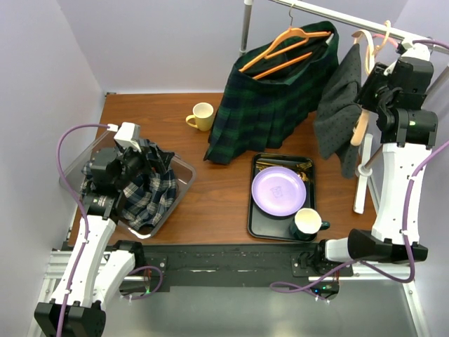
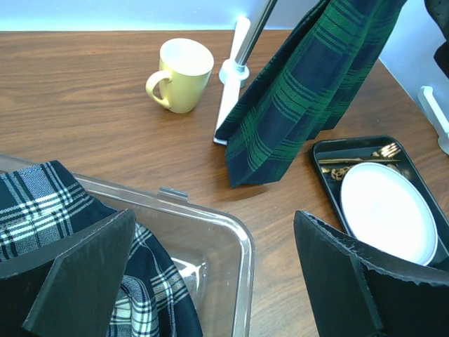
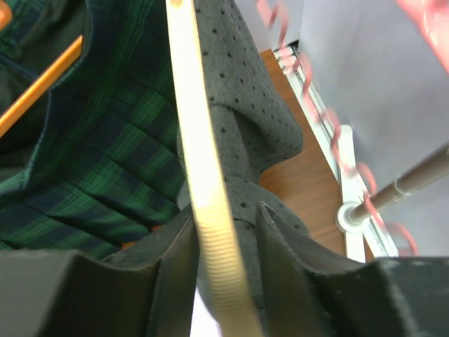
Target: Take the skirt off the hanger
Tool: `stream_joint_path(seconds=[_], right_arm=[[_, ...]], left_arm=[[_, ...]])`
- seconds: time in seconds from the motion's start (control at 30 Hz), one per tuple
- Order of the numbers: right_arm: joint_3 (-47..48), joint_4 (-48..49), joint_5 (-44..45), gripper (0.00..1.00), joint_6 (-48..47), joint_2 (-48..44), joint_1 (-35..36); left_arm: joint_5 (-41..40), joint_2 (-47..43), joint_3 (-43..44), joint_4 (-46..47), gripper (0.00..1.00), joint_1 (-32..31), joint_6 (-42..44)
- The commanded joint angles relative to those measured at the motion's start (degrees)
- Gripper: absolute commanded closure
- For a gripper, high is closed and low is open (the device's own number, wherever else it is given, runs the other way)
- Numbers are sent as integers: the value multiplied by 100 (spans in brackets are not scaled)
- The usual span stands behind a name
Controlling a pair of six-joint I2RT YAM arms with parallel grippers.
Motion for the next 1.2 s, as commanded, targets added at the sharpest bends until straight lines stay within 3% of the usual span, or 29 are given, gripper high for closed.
stream_joint_path(seconds=[0.0,0.13,0.23,0.7,1.17], right_arm=[[109,335,-140,68,61,-21,-1],[372,318,-149,90,69,32,-9],[504,370,-157,100,87,23,-1],[329,1459,-535,100,-27,-399,-9],[162,1592,-764,100,-45,-706,-9]], left_arm=[[101,-1,6,224,0,-30,55],[119,26,14,224,0,-30,55],[119,35,6,224,0,-30,55],[137,43,-3,224,0,-30,46],[137,-1,-3,233,0,-30,46]])
